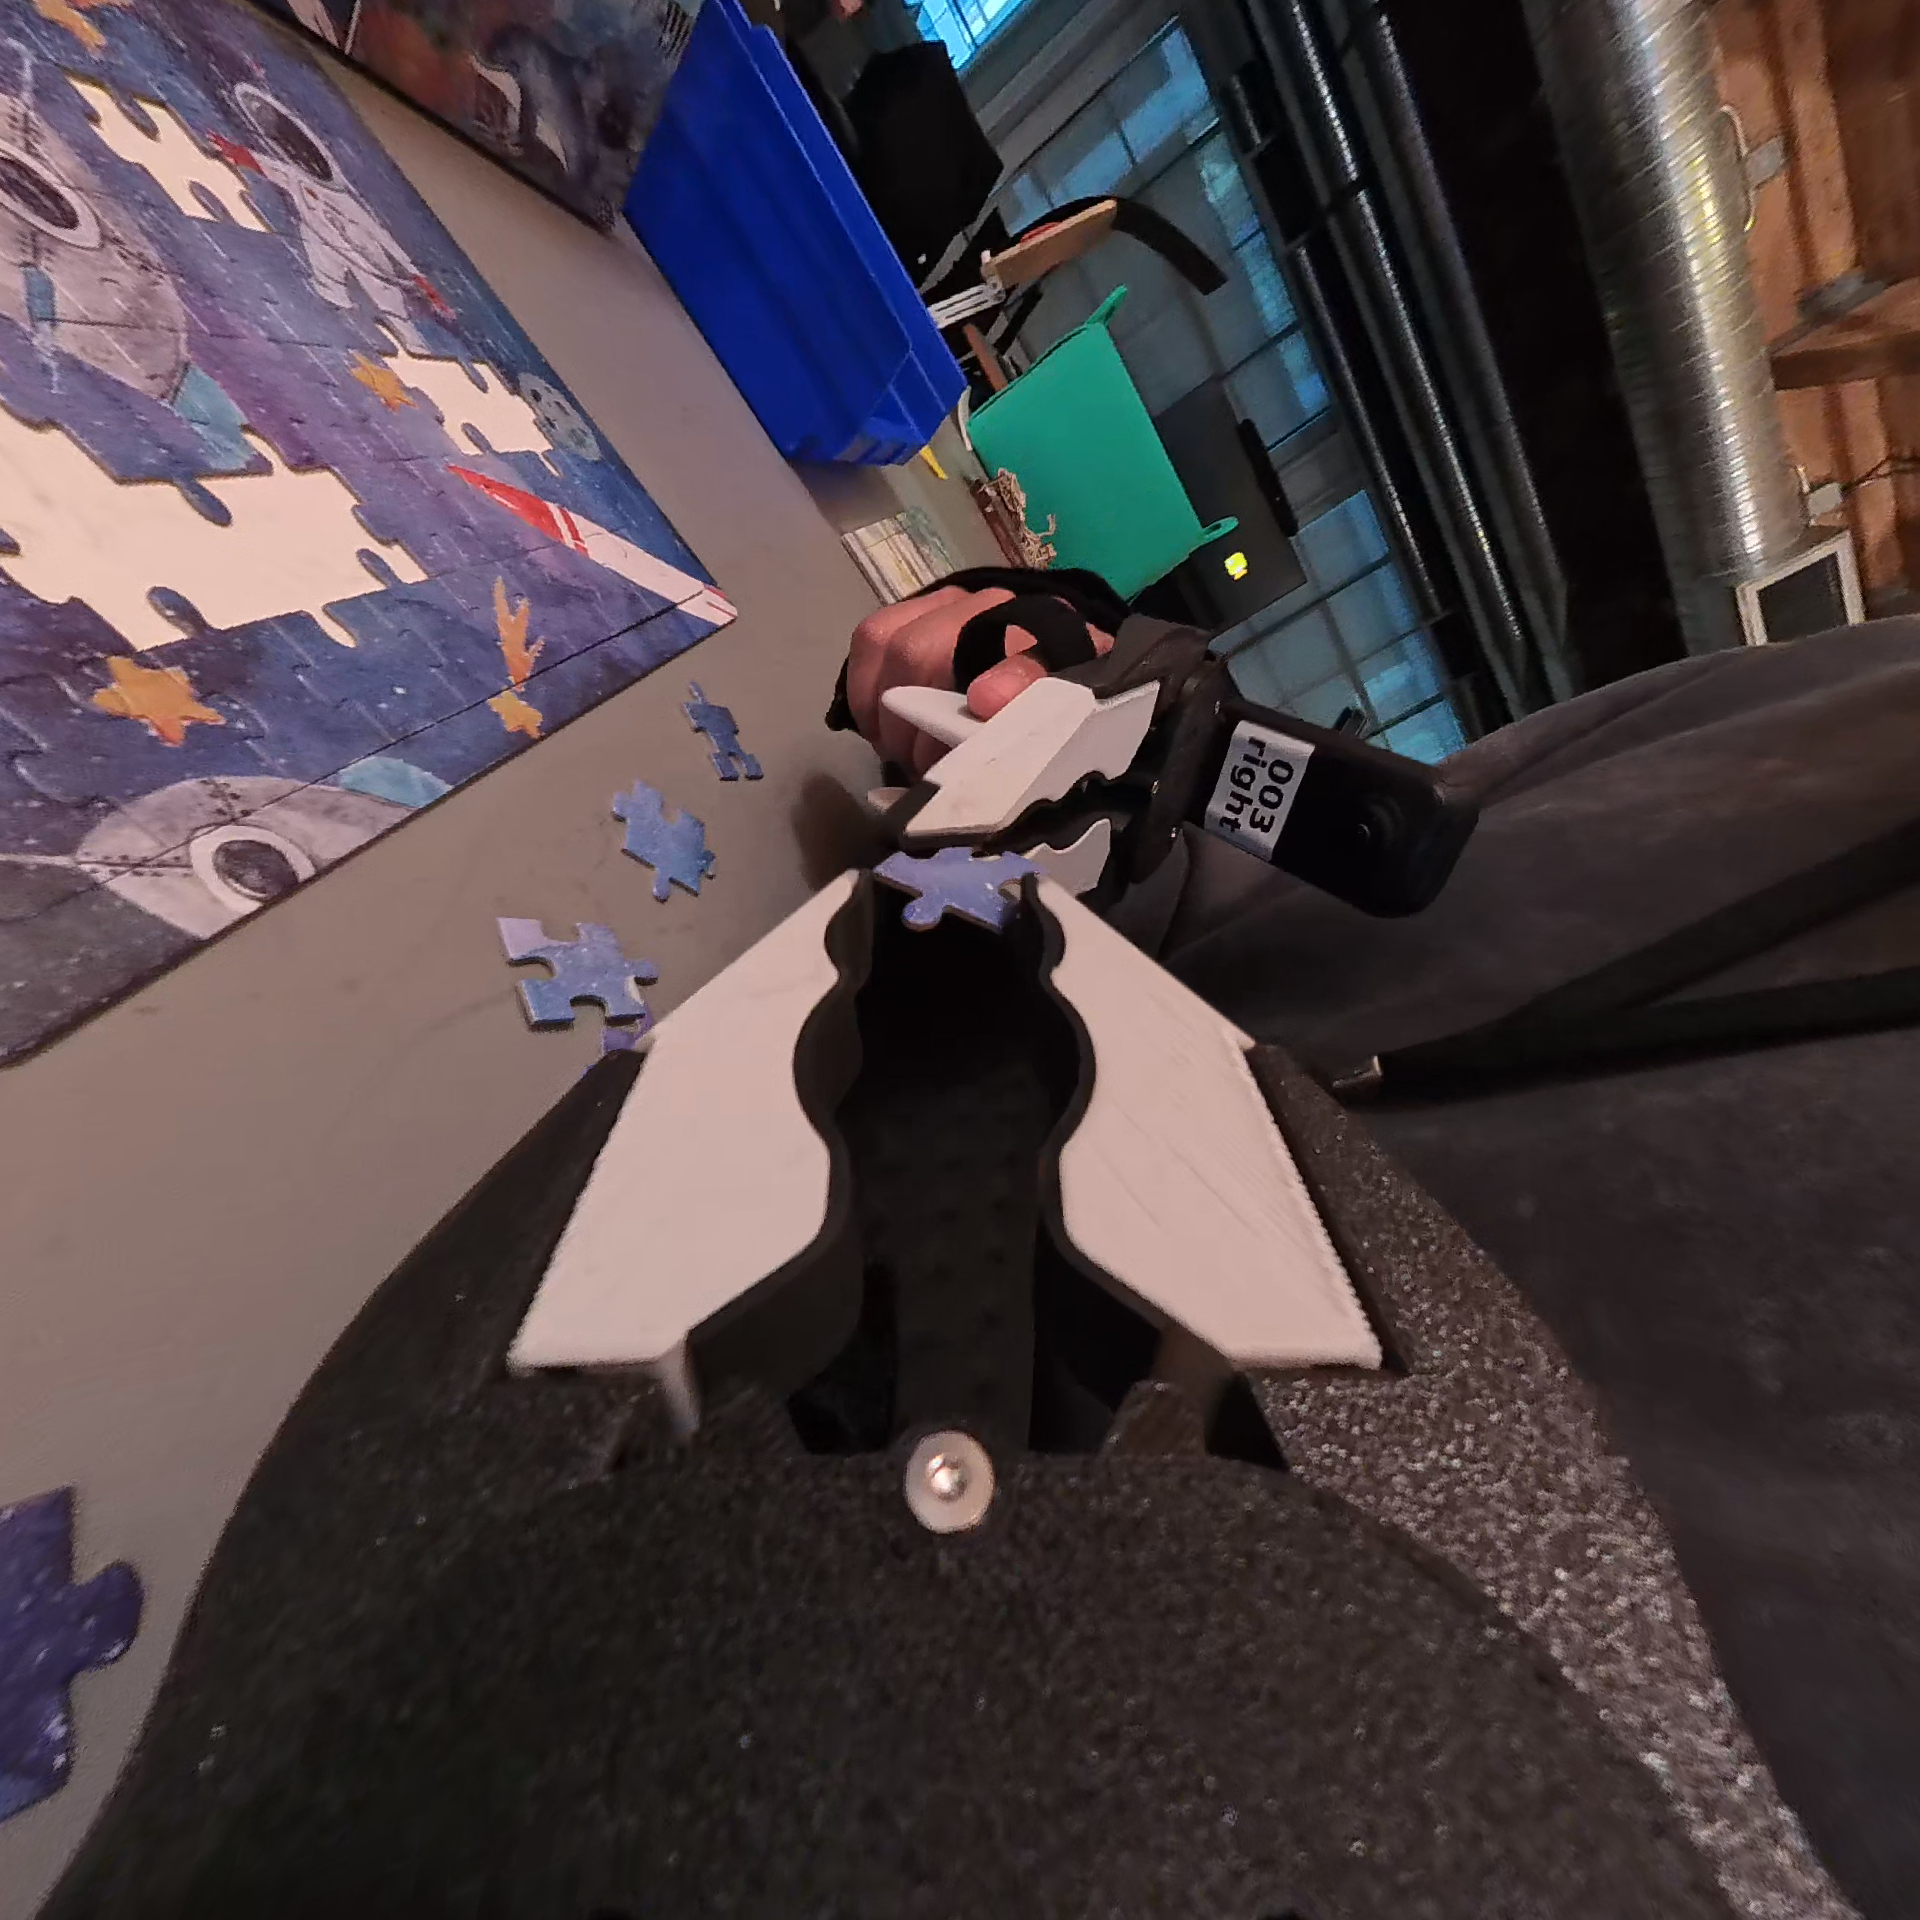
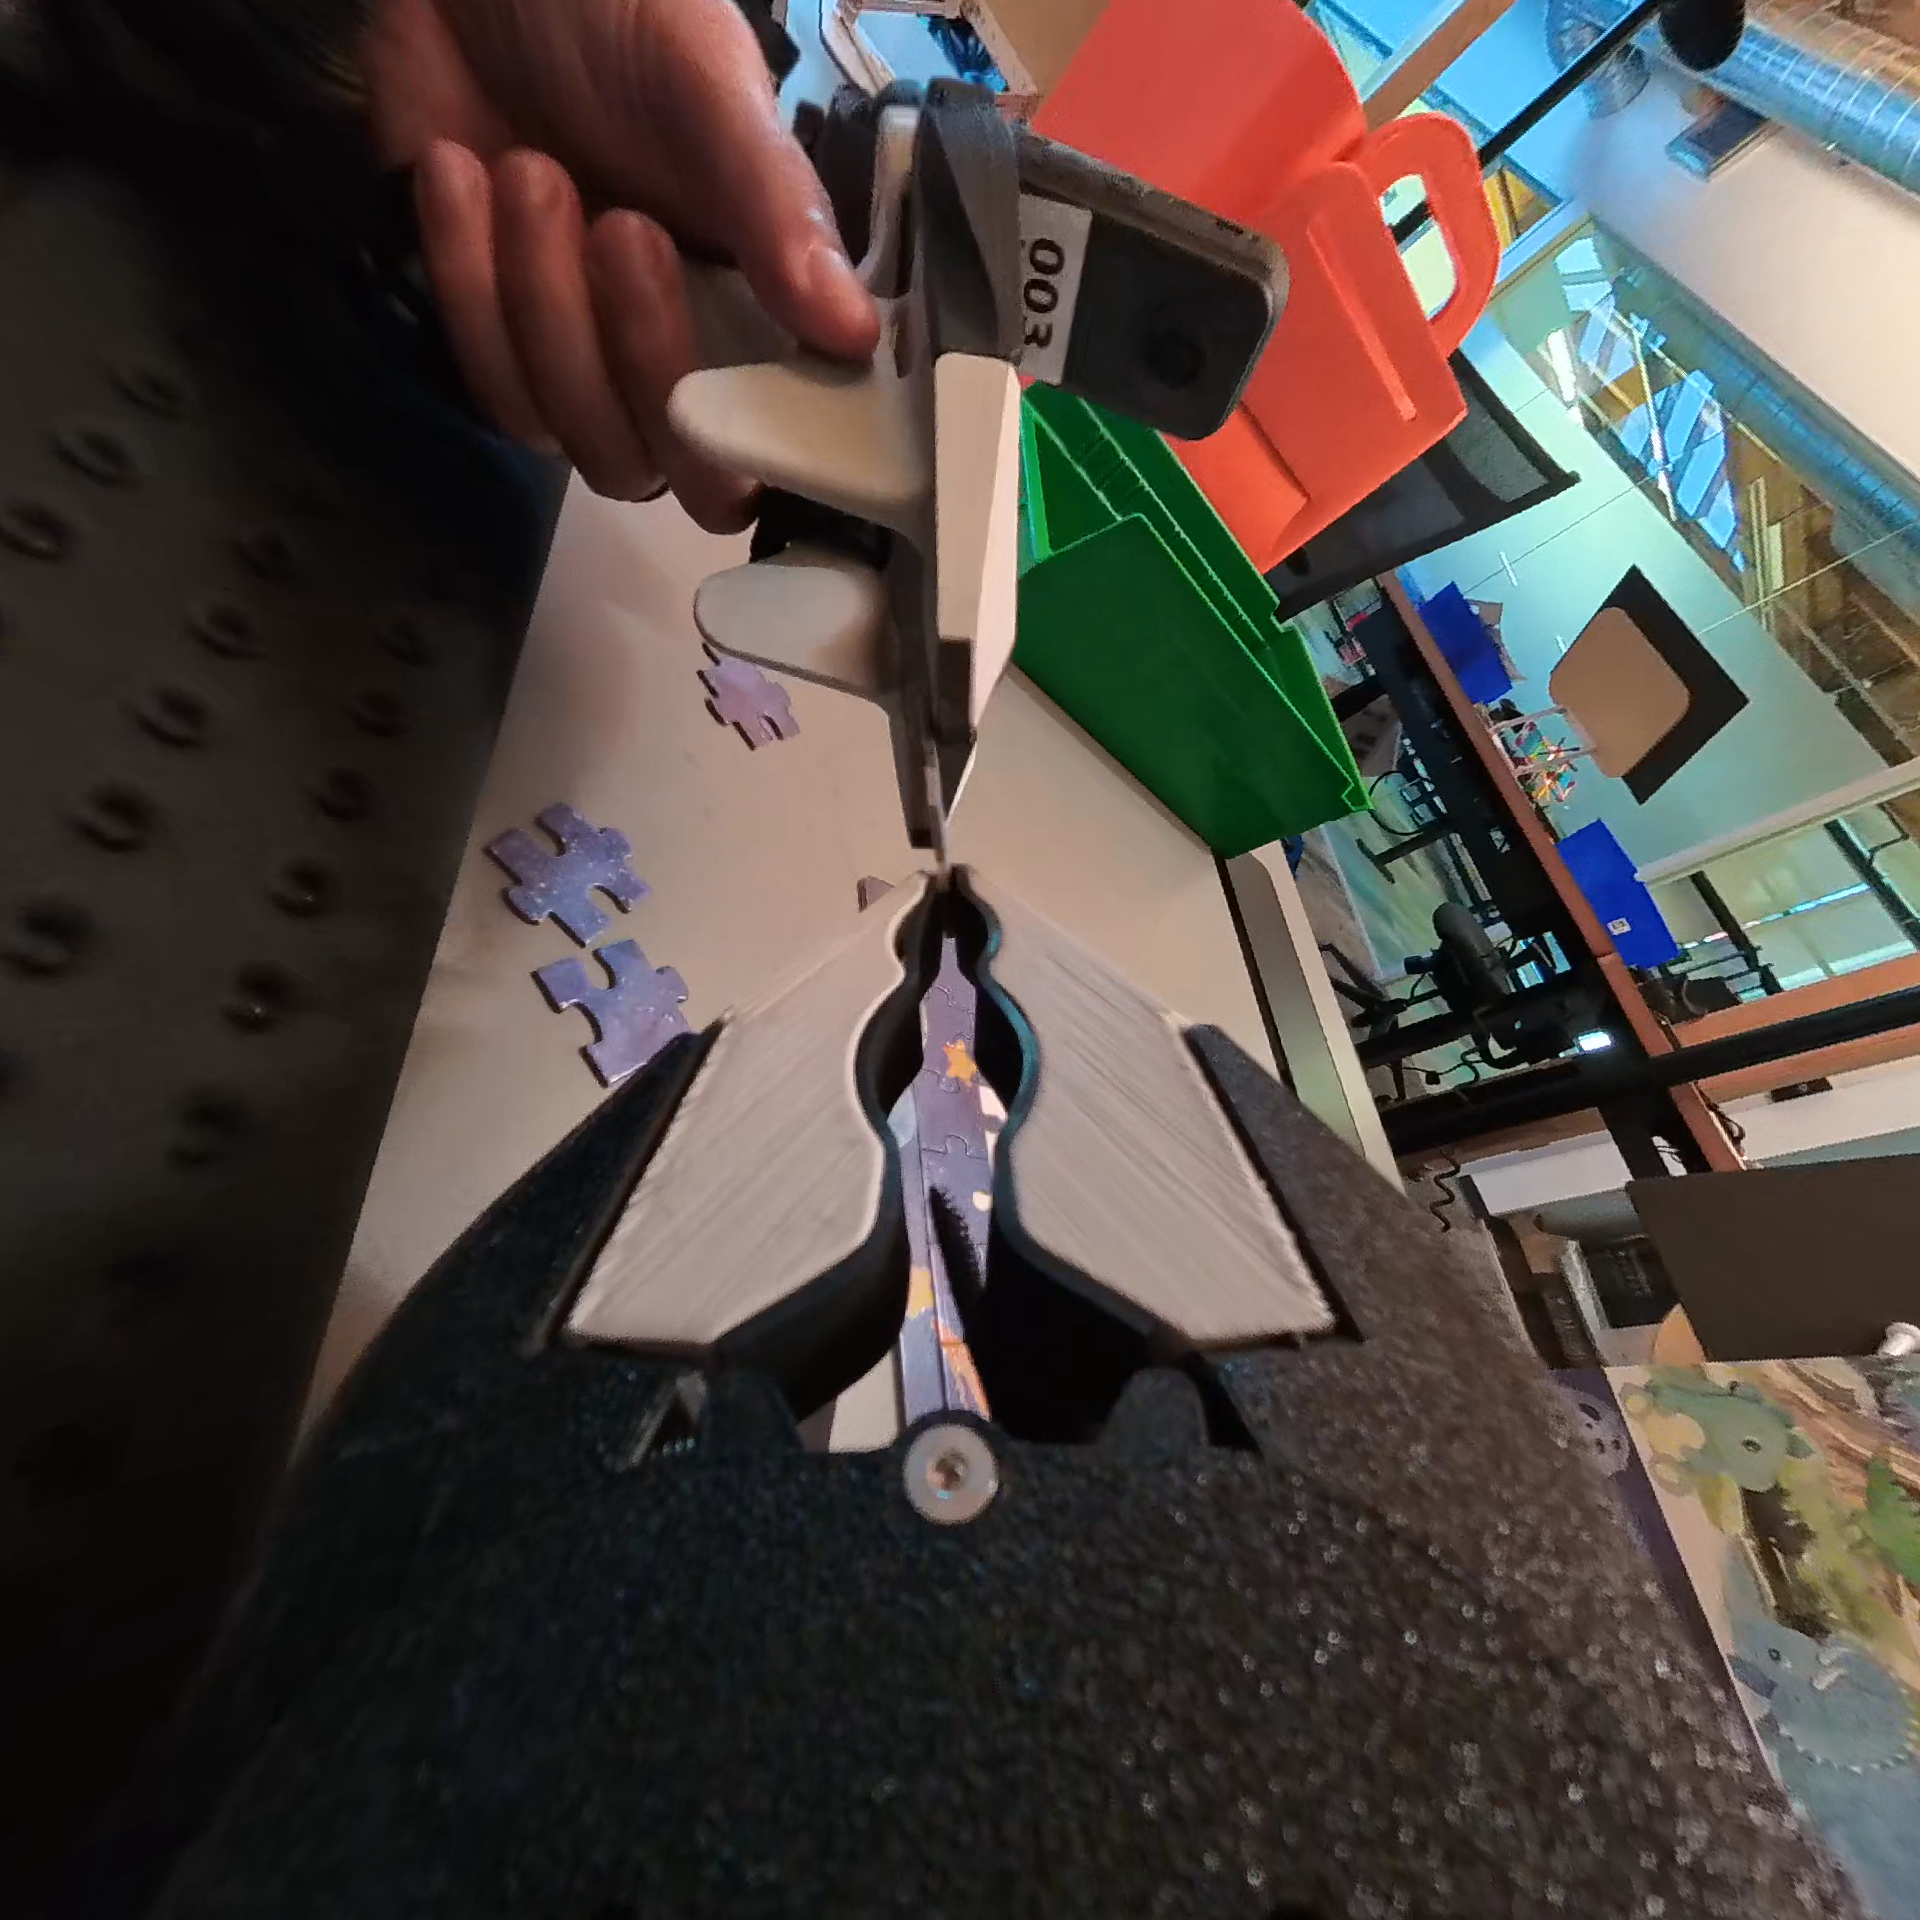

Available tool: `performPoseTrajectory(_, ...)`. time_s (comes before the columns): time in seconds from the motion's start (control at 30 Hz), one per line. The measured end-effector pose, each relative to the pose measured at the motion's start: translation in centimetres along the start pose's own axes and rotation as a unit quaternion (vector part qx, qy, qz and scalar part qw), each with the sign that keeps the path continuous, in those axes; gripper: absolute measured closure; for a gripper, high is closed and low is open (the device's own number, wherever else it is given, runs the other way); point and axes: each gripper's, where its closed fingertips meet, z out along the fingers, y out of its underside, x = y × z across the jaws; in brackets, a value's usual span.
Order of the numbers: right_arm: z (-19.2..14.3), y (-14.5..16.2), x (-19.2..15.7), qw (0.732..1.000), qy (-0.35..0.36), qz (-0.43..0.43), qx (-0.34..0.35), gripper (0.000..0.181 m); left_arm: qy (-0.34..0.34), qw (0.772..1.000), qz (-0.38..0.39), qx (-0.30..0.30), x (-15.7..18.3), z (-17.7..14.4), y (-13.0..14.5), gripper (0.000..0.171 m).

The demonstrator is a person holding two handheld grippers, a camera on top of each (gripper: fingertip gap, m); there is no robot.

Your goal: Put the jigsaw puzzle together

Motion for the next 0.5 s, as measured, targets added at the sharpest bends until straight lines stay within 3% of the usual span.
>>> performPoseTrajectory(0.1, 0.3, 0.5, -0.2, 1.000, -0.006, 0.020, -0.007, 0.180, -0.025, 1.000, 0.016, -0.006, -0.6, -0.1, 0.1, 0.147)
performPoseTrajectory(0.17, 0.4, 1.7, 0.0, 0.997, -0.007, 0.064, -0.039, 0.178, -0.055, 0.998, 0.018, -0.007, -1.6, -0.4, -0.1, 0.169)
performPoseTrajectory(0.23, -0.3, 3.1, 0.5, 0.991, -0.016, 0.113, -0.063, 0.172, -0.085, 0.996, 0.015, 0.005, -2.8, -1.4, -0.7, 0.171)
performPoseTrajectory(0.33, -2.1, 6.2, 1.2, 0.968, -0.047, 0.221, -0.108, 0.156, -0.214, 0.976, 0.036, -0.008, -7.0, -4.5, -0.7, 0.171)
performPoseTrajectory(0.4, -3.7, 8.2, 0.6, 0.950, -0.076, 0.269, -0.141, 0.163, -0.276, 0.960, 0.047, -0.025, -8.9, -6.5, -0.4, 0.171)
performPoseTrajectory(0.43, -4.6, 9.4, 0.4, 0.944, -0.075, 0.275, -0.164, 0.173, -0.287, 0.956, 0.045, -0.028, -9.3, -7.1, -0.4, 0.171)
performPoseTrajectory(0.5, -6.6, 11.7, 0.4, 0.943, -0.051, 0.256, -0.207, 0.176, -0.299, 0.953, 0.044, -0.034, -9.7, -7.6, -0.3, 0.171)
